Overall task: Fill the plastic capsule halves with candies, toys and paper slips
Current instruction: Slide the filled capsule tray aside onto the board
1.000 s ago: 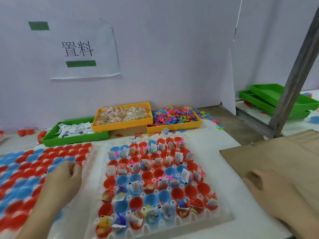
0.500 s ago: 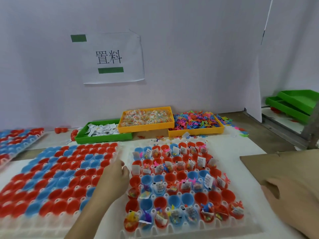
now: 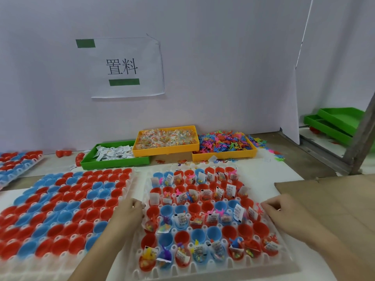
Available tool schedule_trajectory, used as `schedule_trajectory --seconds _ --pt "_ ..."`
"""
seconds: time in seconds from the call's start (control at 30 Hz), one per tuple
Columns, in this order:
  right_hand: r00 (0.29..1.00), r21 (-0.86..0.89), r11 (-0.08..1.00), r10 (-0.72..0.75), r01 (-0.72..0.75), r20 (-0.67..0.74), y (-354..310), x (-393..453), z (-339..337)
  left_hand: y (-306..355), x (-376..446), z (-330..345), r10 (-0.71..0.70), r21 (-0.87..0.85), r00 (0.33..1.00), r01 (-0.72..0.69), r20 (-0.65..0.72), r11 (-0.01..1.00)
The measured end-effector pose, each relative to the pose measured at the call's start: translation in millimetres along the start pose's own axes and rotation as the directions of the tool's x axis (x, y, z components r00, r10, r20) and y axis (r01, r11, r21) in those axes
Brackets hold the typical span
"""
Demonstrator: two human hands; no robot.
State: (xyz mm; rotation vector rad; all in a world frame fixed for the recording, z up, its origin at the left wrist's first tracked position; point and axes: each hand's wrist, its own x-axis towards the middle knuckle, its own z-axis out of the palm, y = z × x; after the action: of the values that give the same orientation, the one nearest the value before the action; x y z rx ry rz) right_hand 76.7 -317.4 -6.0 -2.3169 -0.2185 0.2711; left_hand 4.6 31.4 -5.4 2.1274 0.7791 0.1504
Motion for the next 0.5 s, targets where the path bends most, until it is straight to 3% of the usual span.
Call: schedule_trajectory --seconds 0.2,0.5 --pt "0.997 0.013 1.000 -0.020 0.021 -0.076 1.6 -1.3 0.7 2.8 -17.7 9.8 -0.013 -0.248 0.999 0.004 -0.034 0.969" --pt "0.985 0.066 0.996 -0.047 0.058 -0.167 3.4 -0.5 -0.4 8.3 -12.9 11.9 -0.030 -0.428 0.998 0.006 -0.049 0.904"
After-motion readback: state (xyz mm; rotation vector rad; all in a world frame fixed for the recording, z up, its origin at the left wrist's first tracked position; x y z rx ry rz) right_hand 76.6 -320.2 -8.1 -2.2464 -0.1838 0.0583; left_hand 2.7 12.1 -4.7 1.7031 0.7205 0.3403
